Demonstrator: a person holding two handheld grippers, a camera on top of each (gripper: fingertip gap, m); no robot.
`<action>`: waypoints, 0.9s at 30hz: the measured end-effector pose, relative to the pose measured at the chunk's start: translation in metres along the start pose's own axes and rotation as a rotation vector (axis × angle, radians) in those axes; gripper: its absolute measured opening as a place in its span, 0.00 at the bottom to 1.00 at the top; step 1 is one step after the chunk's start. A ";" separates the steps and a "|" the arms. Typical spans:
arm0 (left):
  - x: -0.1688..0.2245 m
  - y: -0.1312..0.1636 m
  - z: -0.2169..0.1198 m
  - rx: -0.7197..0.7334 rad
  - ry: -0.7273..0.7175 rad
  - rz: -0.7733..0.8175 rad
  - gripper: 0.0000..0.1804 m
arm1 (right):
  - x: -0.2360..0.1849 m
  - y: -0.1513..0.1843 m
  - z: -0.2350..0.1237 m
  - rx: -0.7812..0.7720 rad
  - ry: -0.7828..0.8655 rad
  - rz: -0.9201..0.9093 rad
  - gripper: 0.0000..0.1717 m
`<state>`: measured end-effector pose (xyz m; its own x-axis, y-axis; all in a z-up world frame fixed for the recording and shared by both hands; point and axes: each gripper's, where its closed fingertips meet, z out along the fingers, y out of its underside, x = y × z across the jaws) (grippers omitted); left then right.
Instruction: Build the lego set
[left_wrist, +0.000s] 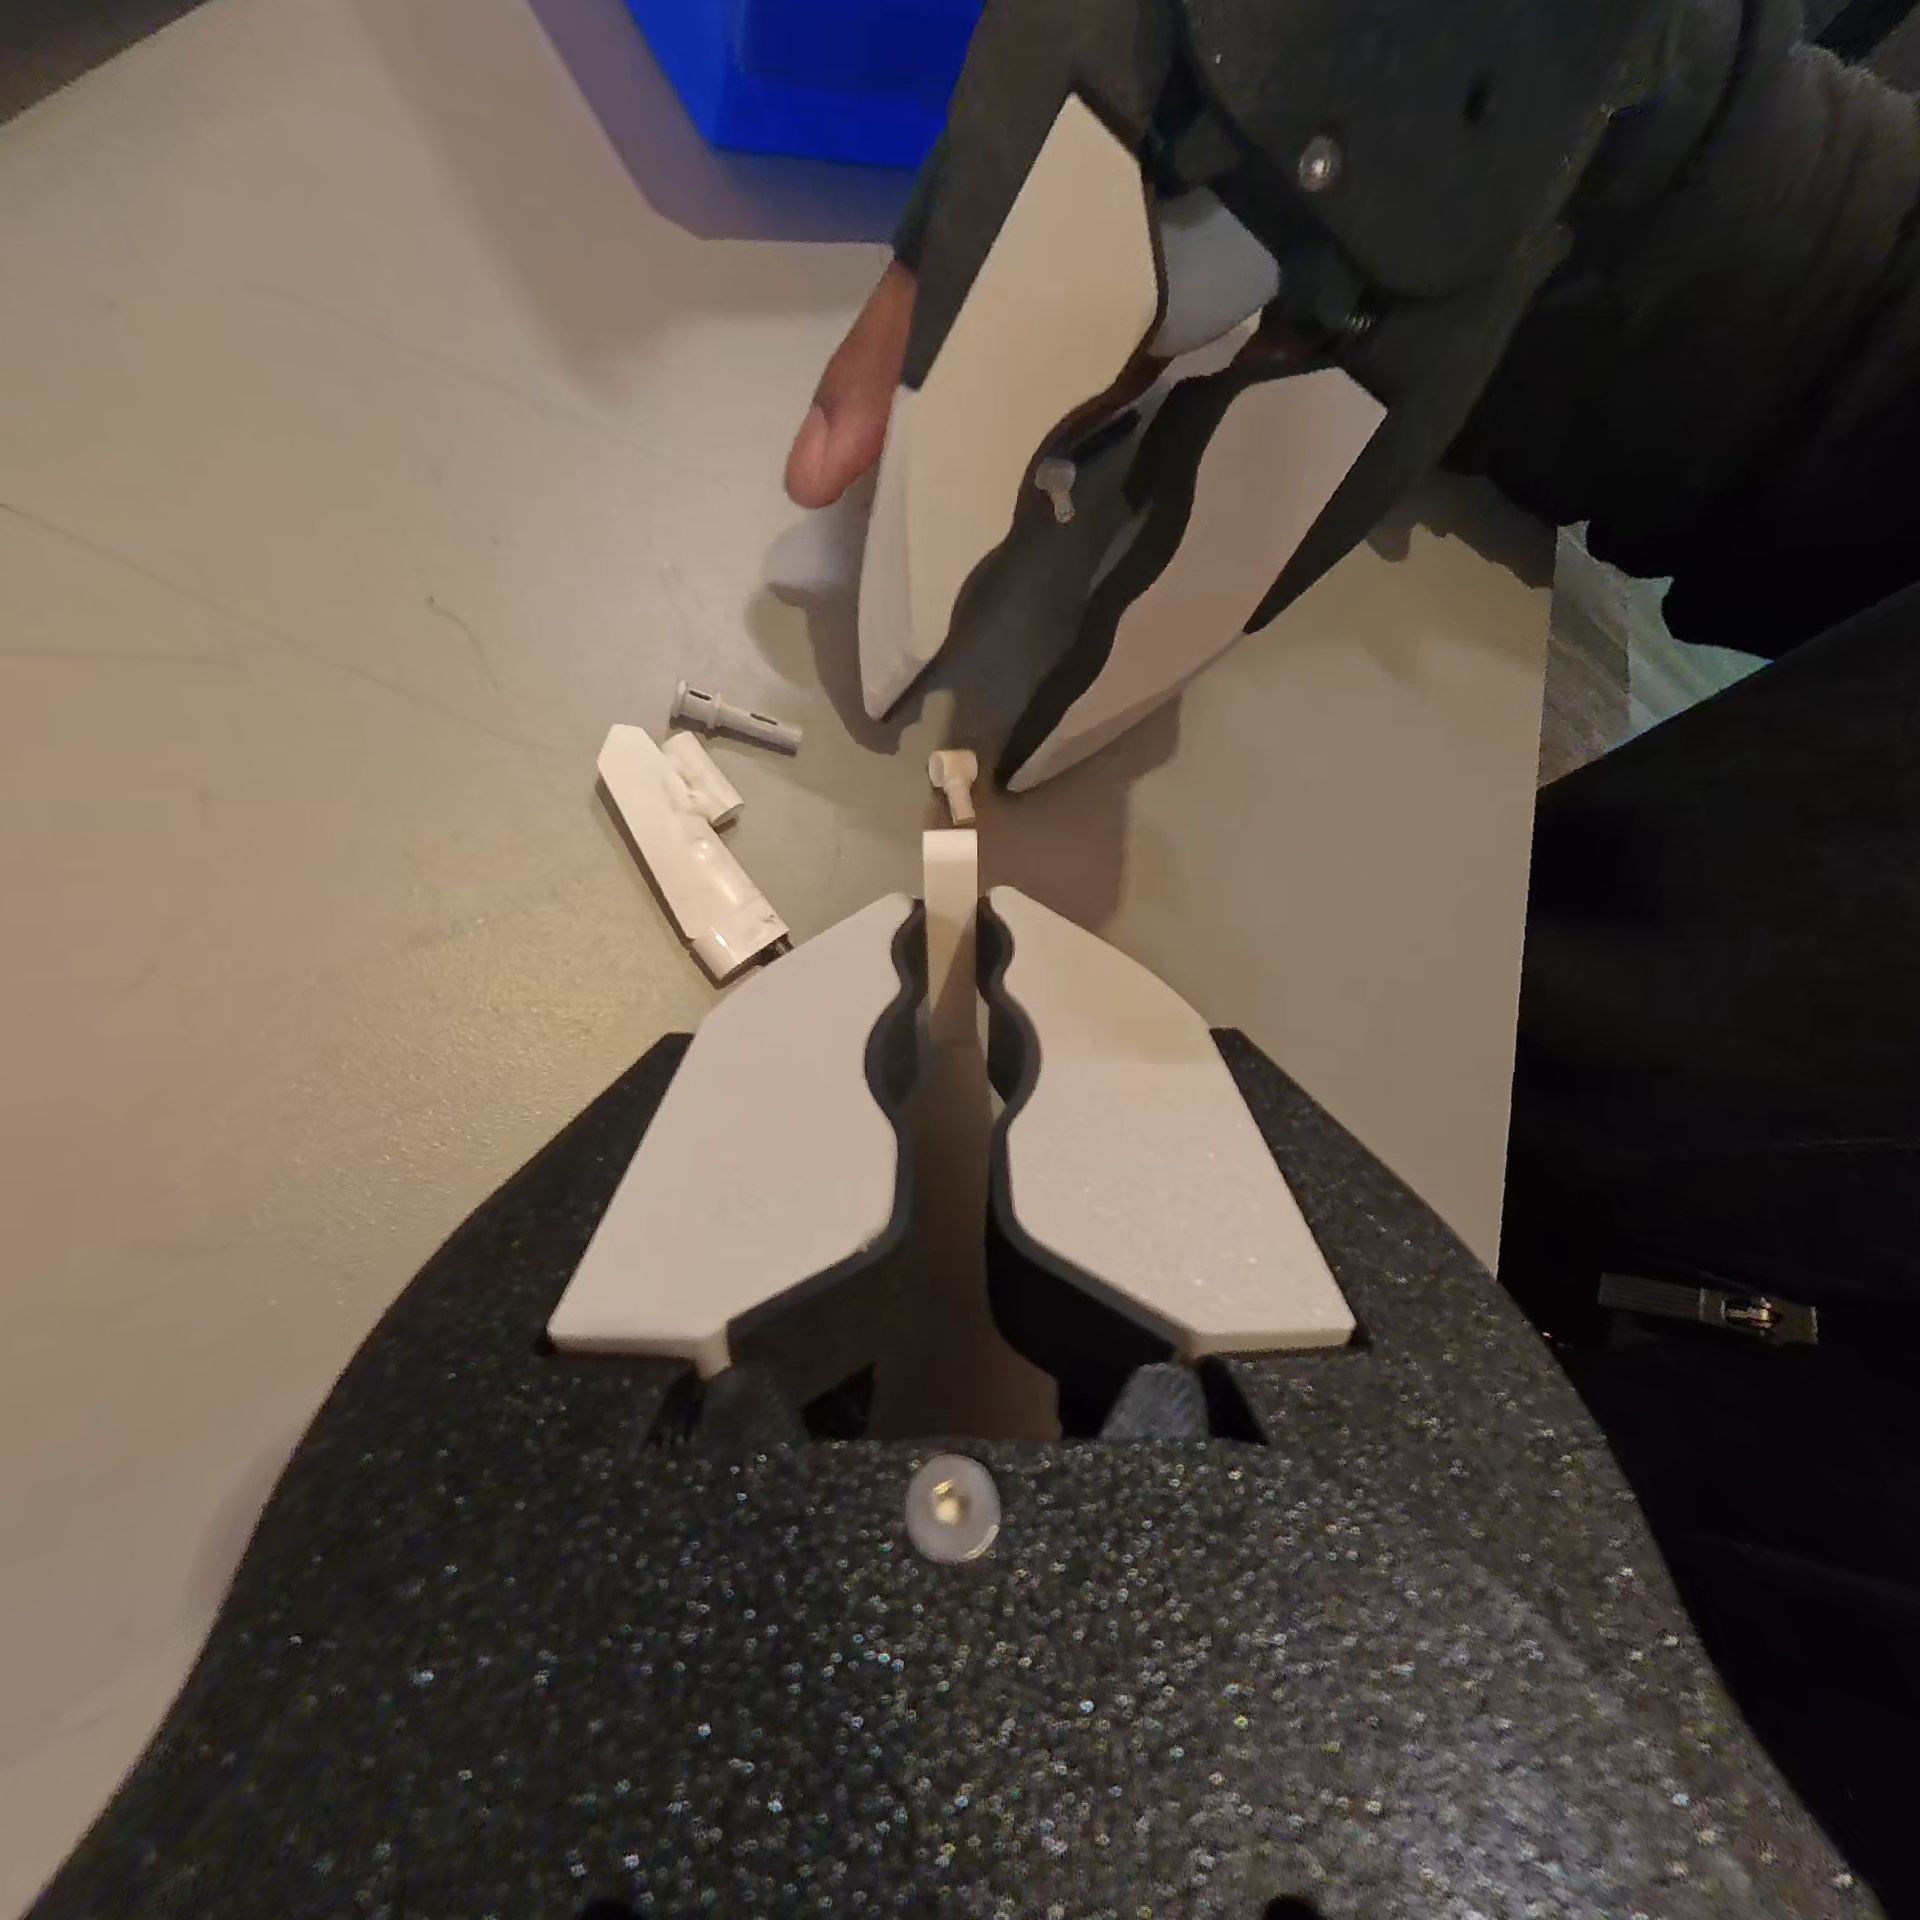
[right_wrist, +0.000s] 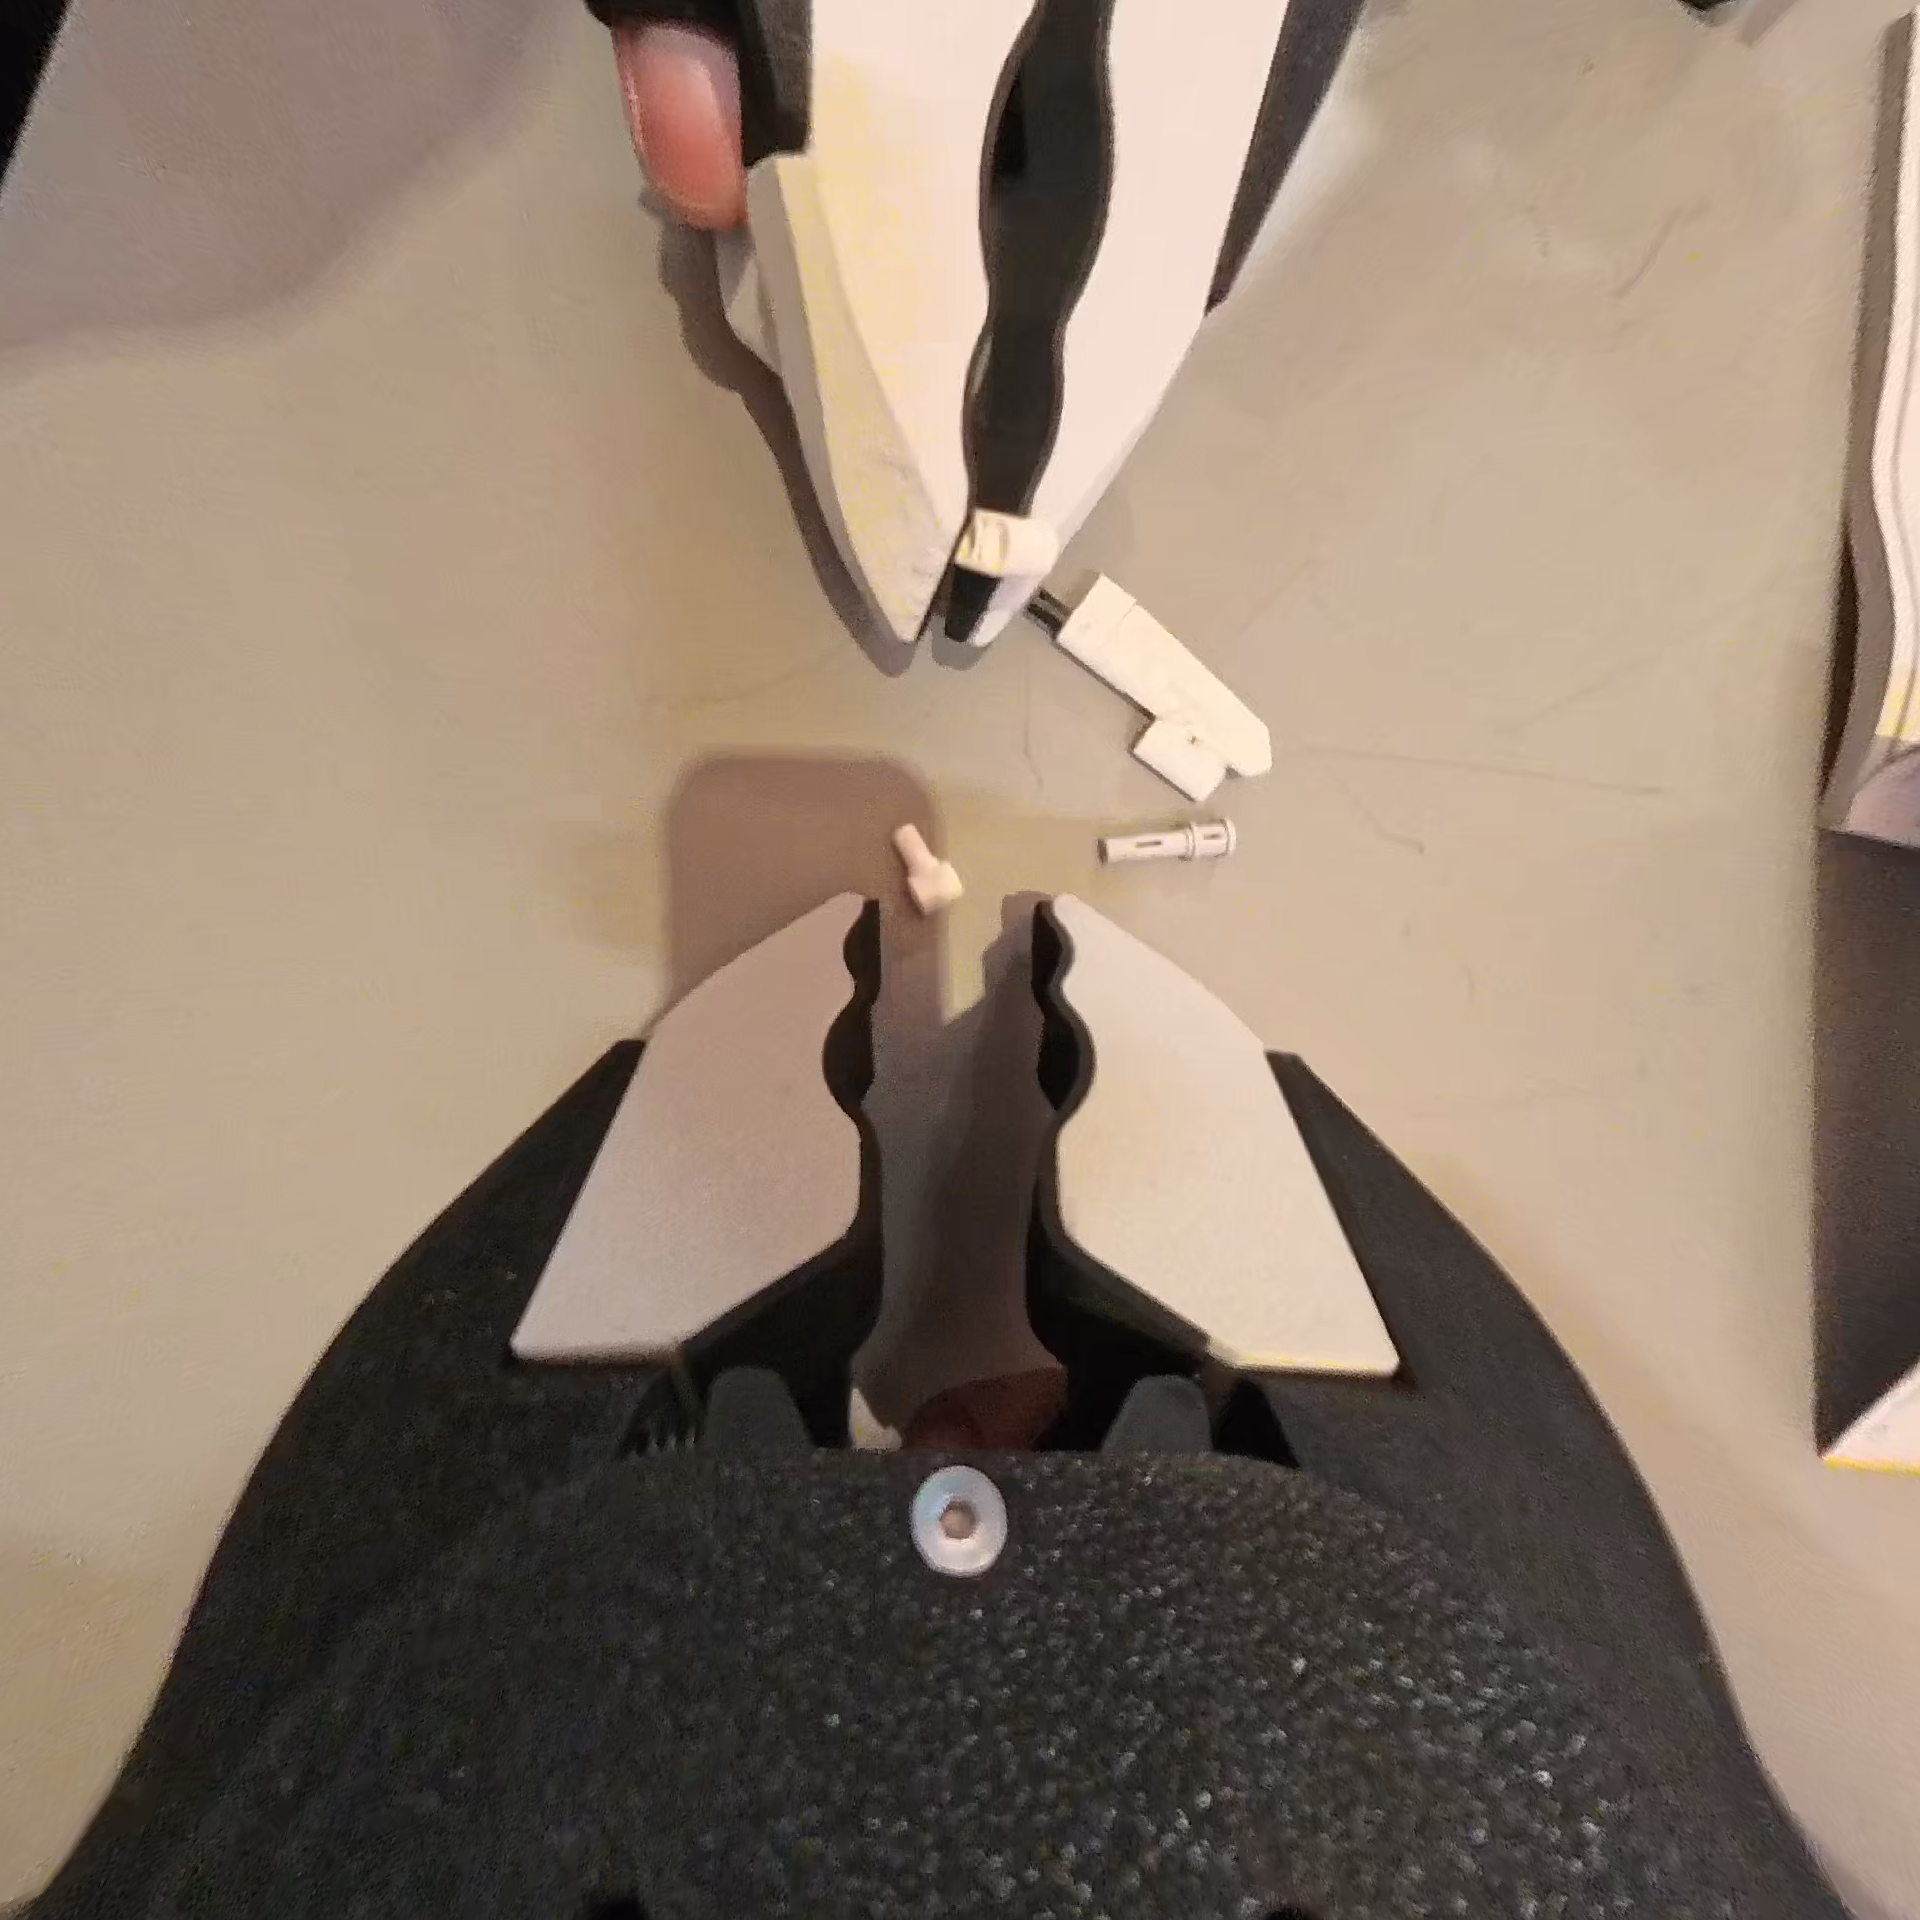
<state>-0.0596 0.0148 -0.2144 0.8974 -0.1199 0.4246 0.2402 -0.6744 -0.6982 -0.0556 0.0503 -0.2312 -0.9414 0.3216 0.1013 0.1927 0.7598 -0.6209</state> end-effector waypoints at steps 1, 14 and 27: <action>0.000 0.000 0.000 -0.001 0.003 -0.001 0.05 | -0.001 -0.001 0.001 0.009 -0.014 -0.008 0.15; -0.013 -0.010 0.001 0.064 -0.068 -0.127 0.05 | 0.023 -0.028 -0.010 0.066 0.426 0.038 0.05; -0.014 -0.015 0.006 0.095 -0.099 -0.163 0.04 | 0.025 -0.042 -0.015 -0.105 0.673 0.026 0.05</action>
<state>-0.0734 0.0308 -0.2126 0.8747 0.0602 0.4809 0.4145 -0.6070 -0.6780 -0.0835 0.0347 -0.1905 -0.5653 0.5961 0.5701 0.2711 0.7870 -0.5542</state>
